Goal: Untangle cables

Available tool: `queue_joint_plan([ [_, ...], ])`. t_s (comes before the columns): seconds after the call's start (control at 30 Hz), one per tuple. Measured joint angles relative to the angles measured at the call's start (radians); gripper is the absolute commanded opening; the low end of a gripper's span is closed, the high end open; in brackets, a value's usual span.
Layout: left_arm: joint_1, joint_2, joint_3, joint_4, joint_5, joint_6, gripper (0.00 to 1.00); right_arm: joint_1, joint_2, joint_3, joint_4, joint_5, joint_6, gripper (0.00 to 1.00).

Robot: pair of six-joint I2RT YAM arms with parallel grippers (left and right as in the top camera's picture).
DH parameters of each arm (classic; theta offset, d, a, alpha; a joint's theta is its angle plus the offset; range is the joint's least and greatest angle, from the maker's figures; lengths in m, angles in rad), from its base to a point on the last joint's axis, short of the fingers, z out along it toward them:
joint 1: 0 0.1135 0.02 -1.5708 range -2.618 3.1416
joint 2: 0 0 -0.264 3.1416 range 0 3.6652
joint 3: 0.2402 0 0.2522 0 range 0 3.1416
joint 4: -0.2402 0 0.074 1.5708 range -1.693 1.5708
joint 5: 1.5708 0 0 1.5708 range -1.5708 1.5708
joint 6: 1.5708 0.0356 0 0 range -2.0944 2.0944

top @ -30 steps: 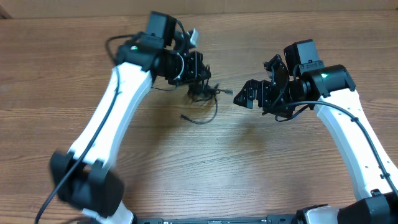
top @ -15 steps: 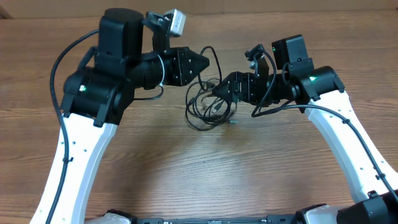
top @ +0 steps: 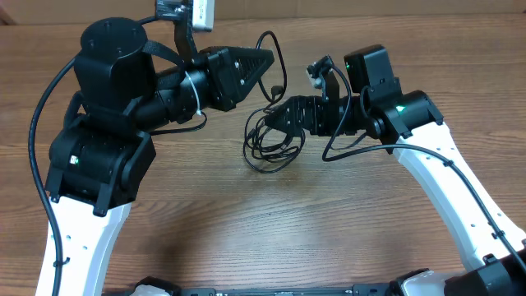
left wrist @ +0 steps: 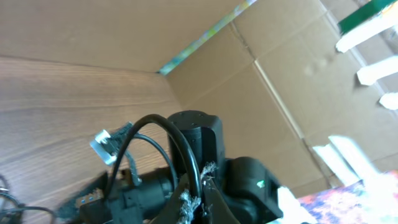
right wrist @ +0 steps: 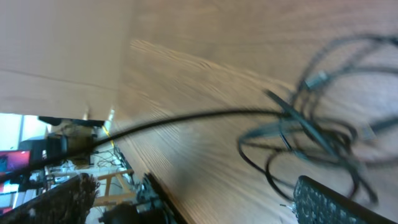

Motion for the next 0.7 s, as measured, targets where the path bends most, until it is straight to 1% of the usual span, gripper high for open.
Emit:
queue_joint_plan([
  [0.17, 0.0, -0.005, 0.0, 0.058, -0.001, -0.137, 0.04, 0.0, 0.001, 0.0, 0.171, -0.135, -0.01, 1.0],
  [0.23, 0.0, -0.006, 0.0, 0.105, 0.007, -0.204, 0.04, 0.0, 0.001, 0.0, 0.216, -0.15, -0.013, 1.0],
  [0.3, 0.0, -0.005, 0.0, 0.198, 0.032, -0.272, 0.04, 0.0, 0.001, 0.0, 0.209, -0.111, -0.015, 1.0],
  [0.37, 0.0, -0.007, 0.0, 0.274, 0.053, -0.322, 0.04, 0.0, 0.002, 0.0, 0.185, -0.063, -0.016, 0.95],
  [0.43, 0.0, -0.008, 0.0, 0.344, 0.068, -0.371, 0.04, 0.0, 0.008, 0.0, 0.162, -0.009, -0.015, 0.94],
  [0.53, 0.0, -0.01, 0.0, 0.488, 0.087, -0.463, 0.04, 0.0, 0.039, 0.0, 0.155, 0.043, -0.016, 0.94],
  [0.63, 0.0, -0.013, 0.0, 0.581, 0.106, -0.54, 0.04, 0.0, 0.082, 0.0, 0.161, 0.073, -0.015, 0.94],
  [0.67, 0.0, -0.015, 0.0, 0.603, 0.112, -0.568, 0.04, 0.0, 0.101, 0.0, 0.164, 0.087, -0.015, 0.91],
  [0.7, 0.0, -0.016, 0.0, 0.62, 0.118, -0.59, 0.04, 0.0, 0.119, 0.0, 0.167, 0.105, -0.009, 0.83],
])
